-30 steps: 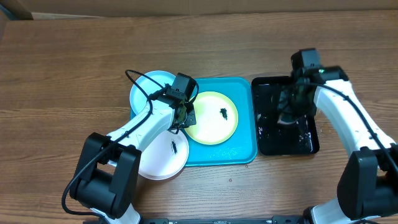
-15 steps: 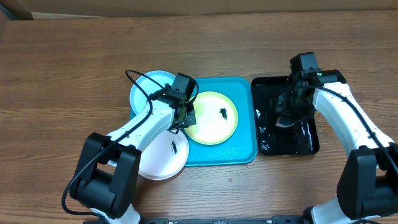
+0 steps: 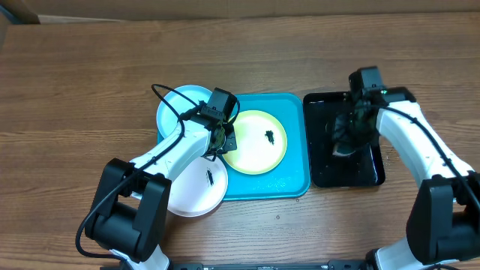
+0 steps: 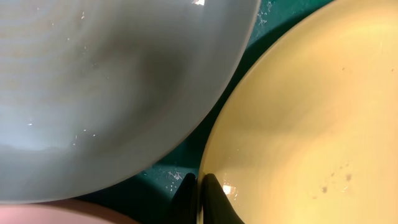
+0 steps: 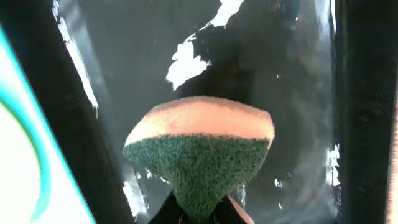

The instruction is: Clean dirty plates on tray and stack at the side

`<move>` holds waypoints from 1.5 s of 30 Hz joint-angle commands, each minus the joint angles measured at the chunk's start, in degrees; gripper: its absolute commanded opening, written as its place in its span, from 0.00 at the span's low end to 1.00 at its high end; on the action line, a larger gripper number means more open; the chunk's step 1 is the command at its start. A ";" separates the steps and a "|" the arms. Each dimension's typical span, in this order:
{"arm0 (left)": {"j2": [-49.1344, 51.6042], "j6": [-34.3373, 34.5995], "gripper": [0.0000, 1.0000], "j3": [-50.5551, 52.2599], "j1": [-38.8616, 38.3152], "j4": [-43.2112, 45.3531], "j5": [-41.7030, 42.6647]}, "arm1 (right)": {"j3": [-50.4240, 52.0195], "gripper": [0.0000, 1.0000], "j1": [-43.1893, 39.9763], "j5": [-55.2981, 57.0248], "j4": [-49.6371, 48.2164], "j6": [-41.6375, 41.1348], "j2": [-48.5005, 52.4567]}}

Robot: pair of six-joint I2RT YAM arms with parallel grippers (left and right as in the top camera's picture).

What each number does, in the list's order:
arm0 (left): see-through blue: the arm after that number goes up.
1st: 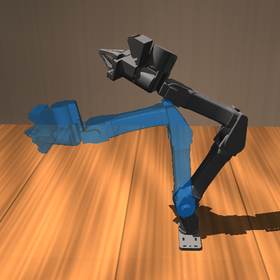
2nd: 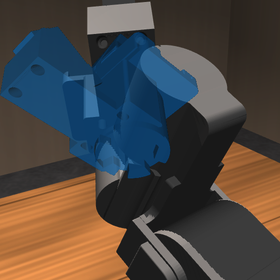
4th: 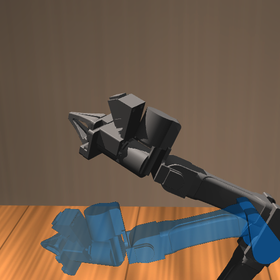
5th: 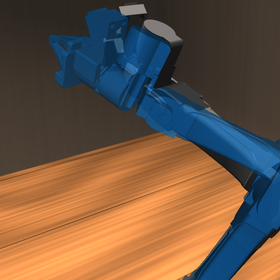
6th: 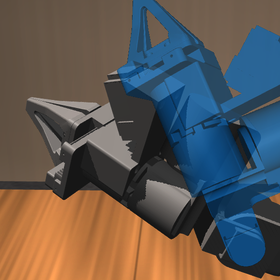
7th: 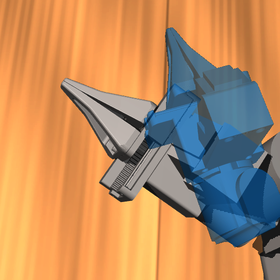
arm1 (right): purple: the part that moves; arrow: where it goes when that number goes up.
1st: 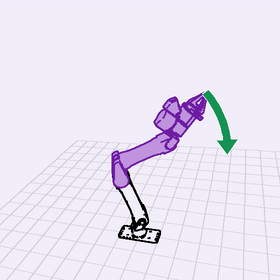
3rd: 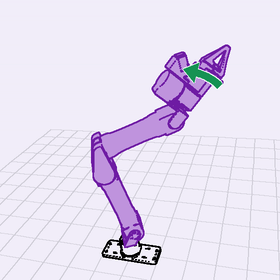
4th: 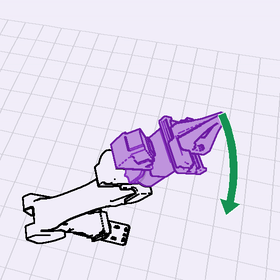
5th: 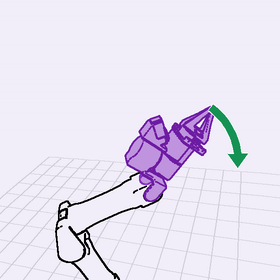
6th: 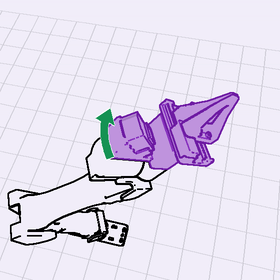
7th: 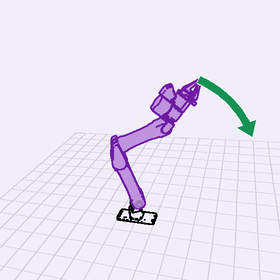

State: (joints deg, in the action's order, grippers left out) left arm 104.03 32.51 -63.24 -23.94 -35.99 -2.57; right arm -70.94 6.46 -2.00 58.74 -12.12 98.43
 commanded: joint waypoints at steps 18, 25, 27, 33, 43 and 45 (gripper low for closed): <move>1.44 -0.35 0.04 0.09 -0.07 0.28 2.14 | -1.40 0.04 0.28 -2.84 0.90 7.63 -0.81; 1.44 -0.35 0.04 0.09 -0.04 0.26 2.36 | -5.75 0.04 0.28 -2.60 5.55 5.95 -0.79; 1.44 -0.35 0.04 0.09 -0.04 0.04 2.38 | -5.73 0.04 0.28 -2.62 5.44 5.88 -0.79; 1.44 -1.16 0.04 0.09 -0.04 -0.39 2.34 | -5.73 0.04 0.28 -2.60 6.05 5.29 -0.79; 1.44 -1.20 0.04 0.09 -0.07 1.07 3.19 | -5.68 0.04 0.28 -2.62 6.08 4.61 -0.79; 1.44 -1.20 0.04 0.09 -0.07 1.62 3.93 | -5.68 0.04 0.28 -2.62 6.14 4.63 -0.79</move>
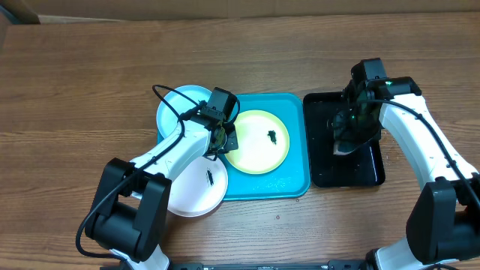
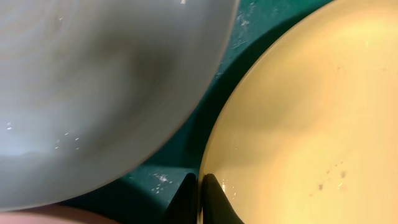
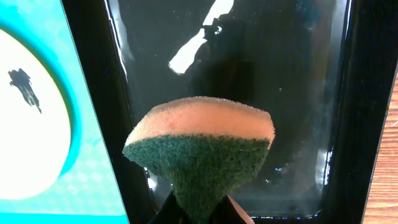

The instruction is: Clean dirty plates on tray and stack at the side

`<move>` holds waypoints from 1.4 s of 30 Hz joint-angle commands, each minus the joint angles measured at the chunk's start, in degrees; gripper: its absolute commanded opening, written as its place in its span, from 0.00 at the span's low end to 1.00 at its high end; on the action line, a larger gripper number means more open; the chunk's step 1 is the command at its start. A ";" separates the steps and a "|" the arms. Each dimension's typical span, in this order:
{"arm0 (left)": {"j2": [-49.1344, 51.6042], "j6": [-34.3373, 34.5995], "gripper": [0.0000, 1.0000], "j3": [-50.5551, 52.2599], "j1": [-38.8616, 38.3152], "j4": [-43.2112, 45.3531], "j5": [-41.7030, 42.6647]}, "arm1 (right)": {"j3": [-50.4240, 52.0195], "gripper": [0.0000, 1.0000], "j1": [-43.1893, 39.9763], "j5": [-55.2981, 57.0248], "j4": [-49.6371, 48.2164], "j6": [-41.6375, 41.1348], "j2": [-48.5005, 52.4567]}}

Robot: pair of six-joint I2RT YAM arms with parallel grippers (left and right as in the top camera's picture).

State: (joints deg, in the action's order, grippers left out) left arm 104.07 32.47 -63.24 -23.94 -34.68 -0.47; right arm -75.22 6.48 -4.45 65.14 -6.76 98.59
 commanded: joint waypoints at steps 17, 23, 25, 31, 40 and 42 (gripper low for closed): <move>1.40 -1.16 0.04 0.09 -0.07 0.31 1.79 | 7.52 0.04 0.26 -0.20 -8.35 -0.74 -0.83; 1.40 -1.18 0.04 0.09 -0.07 0.26 1.79 | 9.70 0.04 0.26 -0.17 -11.69 -0.70 -0.83; 1.40 -1.18 0.04 0.09 -0.07 0.26 1.79 | 12.22 0.04 0.26 -0.17 -15.17 -0.70 -0.83; 1.40 -1.18 0.04 0.09 -0.07 0.24 1.79 | 16.39 0.31 0.26 -0.17 -19.54 -0.70 -0.79; 1.40 -1.18 0.04 0.09 -0.07 0.26 1.79 | 16.46 0.42 0.26 -0.17 -19.21 -0.70 -0.74; 1.40 -1.18 0.04 0.09 -0.07 0.26 1.79 | 16.79 0.41 0.26 -0.17 -19.26 -0.70 -0.72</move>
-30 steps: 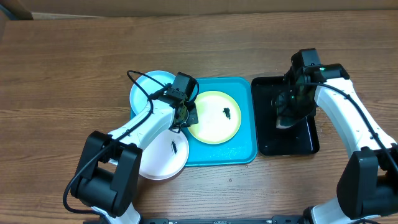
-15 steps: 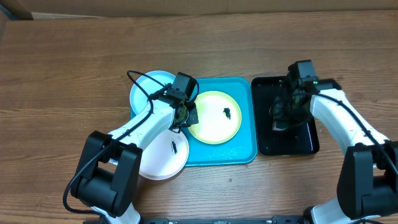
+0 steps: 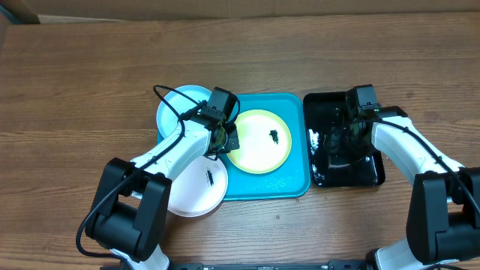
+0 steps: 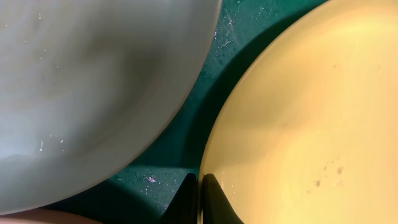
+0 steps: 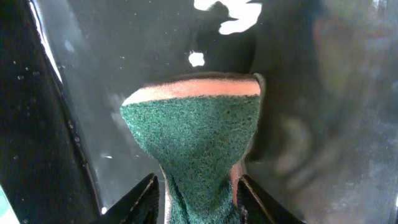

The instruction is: Clean dirty plates on tray and stack at the side

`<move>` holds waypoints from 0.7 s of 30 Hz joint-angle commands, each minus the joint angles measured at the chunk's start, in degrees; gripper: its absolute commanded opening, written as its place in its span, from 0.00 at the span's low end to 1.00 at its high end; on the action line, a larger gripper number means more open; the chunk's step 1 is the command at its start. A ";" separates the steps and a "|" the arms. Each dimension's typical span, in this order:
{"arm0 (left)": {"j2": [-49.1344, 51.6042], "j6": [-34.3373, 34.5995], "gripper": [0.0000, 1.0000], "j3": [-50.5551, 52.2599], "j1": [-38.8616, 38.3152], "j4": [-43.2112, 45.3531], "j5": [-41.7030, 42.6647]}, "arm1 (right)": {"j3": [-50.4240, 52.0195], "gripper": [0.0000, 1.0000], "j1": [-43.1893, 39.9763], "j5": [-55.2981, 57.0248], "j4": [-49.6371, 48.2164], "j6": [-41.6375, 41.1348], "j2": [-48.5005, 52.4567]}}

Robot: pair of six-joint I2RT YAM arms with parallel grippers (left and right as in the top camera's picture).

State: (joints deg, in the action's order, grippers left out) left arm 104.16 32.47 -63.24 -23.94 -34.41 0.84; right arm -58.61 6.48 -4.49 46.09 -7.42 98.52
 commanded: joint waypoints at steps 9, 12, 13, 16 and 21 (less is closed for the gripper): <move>1.31 -1.18 0.04 0.09 -0.07 0.00 0.48 | 2.36 0.34 0.26 -0.17 -1.22 -0.07 -0.68; 1.31 -1.18 0.04 0.09 -0.07 0.00 0.46 | 2.10 0.11 0.26 -0.20 -1.25 -0.04 -0.68; 1.31 -1.18 0.04 0.09 -0.07 0.00 0.46 | 1.51 0.04 0.26 -0.44 -0.85 -0.07 -0.68; 1.31 -1.18 0.04 0.09 -0.07 0.00 0.46 | -2.91 0.04 0.26 -1.44 2.91 -0.07 -0.81; 1.31 -1.40 0.04 0.09 -0.07 -0.17 0.11 | -14.10 0.04 0.26 -1.38 14.05 -0.02 -0.90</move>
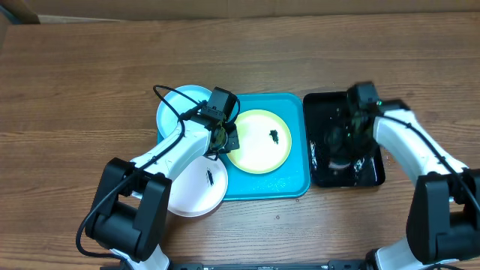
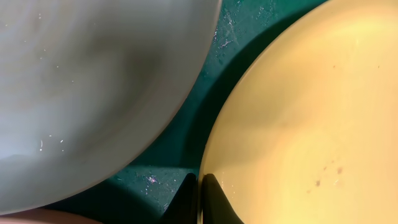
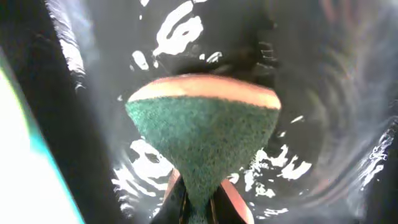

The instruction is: Clean dirty plates on tray and stack at the side

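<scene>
A yellow plate (image 1: pixel 258 141) with a dark smear lies on the teal tray (image 1: pixel 293 184). My left gripper (image 2: pixel 199 186) is shut on that plate's left rim, one finger on each side of the edge. A light blue plate (image 1: pixel 177 107) sits left of the tray, and a white plate (image 1: pixel 196 187) with a dark mark lies nearer the front. My right gripper (image 3: pixel 198 202) is shut on a green and orange sponge (image 3: pixel 203 134), held low in the black water tray (image 1: pixel 371 172), whose water ripples around it.
The wooden table (image 1: pixel 75 82) surrounds everything. The black water tray stands right beside the teal tray's right edge. Both arms reach in from the front edge.
My right gripper has shifted a little in the black tray with the sponge; the water now ripples and splashes around it. My left gripper still grips the yellow plate's rim unchanged.
My left gripper held the yellow plate's rim throughout, barely moving. My right gripper held the sponge above the black tray, then higher with the teal tray in view, then pressed down into the water, where it remains with the surface rippling.
</scene>
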`<move>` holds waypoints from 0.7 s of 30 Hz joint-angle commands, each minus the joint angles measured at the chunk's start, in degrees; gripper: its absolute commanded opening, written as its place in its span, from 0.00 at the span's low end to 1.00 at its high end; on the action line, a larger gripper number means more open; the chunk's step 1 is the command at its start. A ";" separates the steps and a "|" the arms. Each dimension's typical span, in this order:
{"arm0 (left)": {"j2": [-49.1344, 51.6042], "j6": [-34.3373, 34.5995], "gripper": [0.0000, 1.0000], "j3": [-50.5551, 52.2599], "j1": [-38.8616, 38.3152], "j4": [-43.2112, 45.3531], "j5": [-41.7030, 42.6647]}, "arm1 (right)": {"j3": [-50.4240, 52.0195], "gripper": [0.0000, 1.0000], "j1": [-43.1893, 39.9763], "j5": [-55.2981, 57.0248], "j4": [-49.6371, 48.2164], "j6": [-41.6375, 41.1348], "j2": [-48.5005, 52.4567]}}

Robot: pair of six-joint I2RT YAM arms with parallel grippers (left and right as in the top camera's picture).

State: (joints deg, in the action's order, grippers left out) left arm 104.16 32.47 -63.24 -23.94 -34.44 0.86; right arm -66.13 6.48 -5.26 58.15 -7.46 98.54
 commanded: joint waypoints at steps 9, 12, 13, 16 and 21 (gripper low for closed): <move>1.31 -2.71 0.04 0.09 -0.07 -0.37 0.02 | -7.61 0.04 0.28 -0.42 3.39 0.57 -0.68; 1.31 -2.69 0.04 0.09 -0.07 -0.22 0.07 | -6.58 0.04 0.26 5.53 3.04 -1.90 -0.70; 1.31 -2.67 0.04 0.09 -0.07 -0.17 0.09 | -6.69 0.04 0.26 6.47 2.95 -4.46 -0.94; 1.31 -2.67 0.04 0.09 -0.07 0.22 0.22 | -6.75 0.04 0.48 -3.26 -0.13 -1.49 -1.55; 1.31 -2.67 0.04 0.09 -0.07 0.20 0.22 | -6.97 0.04 0.37 5.31 1.14 -7.78 -1.55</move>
State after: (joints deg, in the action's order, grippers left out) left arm 104.16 31.16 -63.24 -23.94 -34.30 0.86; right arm -72.64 6.96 -3.09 59.61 -10.57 98.41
